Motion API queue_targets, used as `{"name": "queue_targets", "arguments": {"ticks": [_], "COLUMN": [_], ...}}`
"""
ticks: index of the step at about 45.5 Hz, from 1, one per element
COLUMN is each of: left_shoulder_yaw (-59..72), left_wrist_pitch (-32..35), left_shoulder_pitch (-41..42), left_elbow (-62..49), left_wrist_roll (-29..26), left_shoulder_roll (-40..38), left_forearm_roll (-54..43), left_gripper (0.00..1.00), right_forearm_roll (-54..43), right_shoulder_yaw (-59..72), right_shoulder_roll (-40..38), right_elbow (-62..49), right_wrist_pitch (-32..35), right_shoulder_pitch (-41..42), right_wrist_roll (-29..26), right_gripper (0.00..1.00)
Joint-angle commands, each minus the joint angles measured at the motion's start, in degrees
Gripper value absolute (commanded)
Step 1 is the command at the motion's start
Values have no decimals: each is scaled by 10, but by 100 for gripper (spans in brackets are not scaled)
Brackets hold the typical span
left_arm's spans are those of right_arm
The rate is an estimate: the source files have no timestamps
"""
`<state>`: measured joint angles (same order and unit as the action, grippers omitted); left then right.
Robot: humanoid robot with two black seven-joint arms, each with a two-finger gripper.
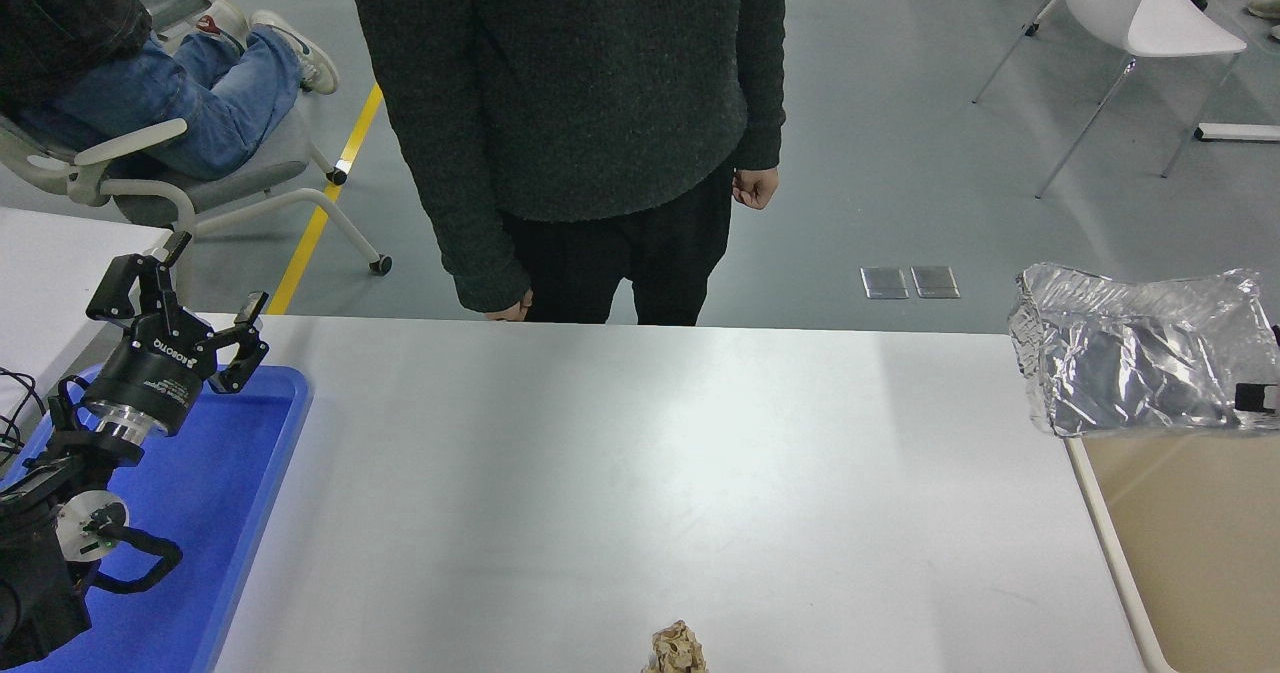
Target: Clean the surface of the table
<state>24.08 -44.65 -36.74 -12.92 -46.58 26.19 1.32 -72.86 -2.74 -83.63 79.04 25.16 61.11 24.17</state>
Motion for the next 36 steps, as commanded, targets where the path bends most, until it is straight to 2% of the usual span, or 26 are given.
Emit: {"name": "queue_targets", "arguments": {"ticks": [1, 22, 31, 36], "left_shoulder_yaw": [0, 0, 0, 0], "left_wrist_pitch": [0, 0, 0, 0], "left_shoulder_pitch": [0, 0, 0, 0], "left_elbow": [0, 0, 0, 0], "left_wrist_roll": [0, 0, 0, 0], "left_shoulder_roll": [0, 0, 0, 0], "left_forearm_roll": [0, 0, 0, 0], "left_gripper": [100, 100, 100, 100], "right_forearm_roll": [1, 28, 45, 65], "right_shoulder_yaw": [-1, -2, -2, -1], "right_shoulder_roll": [-1, 5, 7, 48], "right_elbow": [0, -15, -60, -112], "right_wrist_pitch": [2, 0, -2, -7], "right_shoulder_pitch": [2, 6, 15, 15], "right_wrist_roll": [0, -4, -8, -13], "right_gripper": [0, 0, 0, 0]}}
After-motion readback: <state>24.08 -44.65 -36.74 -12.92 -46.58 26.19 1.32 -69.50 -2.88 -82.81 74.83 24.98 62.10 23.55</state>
